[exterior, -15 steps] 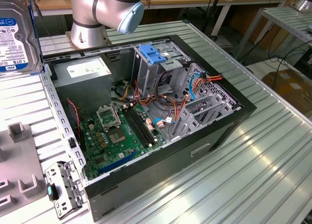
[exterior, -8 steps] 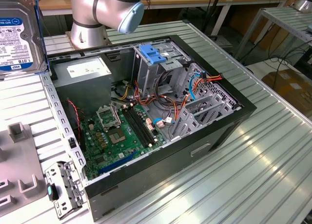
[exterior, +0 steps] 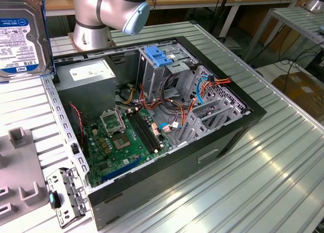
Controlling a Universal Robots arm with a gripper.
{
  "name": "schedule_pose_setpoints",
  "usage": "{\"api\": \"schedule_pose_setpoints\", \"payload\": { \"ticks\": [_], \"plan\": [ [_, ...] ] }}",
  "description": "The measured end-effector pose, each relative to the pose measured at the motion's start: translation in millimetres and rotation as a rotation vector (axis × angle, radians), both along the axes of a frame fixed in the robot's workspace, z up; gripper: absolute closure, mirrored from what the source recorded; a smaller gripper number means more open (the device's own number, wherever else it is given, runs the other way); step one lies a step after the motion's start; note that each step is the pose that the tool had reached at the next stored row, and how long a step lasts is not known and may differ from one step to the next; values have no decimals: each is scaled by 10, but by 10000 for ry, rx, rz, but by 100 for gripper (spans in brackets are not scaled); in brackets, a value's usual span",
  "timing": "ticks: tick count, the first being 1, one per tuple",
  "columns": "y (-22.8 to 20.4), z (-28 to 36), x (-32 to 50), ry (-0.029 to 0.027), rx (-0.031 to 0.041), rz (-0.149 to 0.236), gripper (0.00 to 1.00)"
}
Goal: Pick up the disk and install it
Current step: 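Pick up the disk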
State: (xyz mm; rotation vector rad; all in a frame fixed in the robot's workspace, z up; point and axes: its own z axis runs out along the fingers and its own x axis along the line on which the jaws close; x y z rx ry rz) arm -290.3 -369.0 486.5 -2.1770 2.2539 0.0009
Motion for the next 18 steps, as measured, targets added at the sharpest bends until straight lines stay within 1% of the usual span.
{"api": "schedule_pose_setpoints", "payload": {
  "ticks": [18],
  "plan": [
    [0,-3,137,0,-5,0,63]
  ]
}}
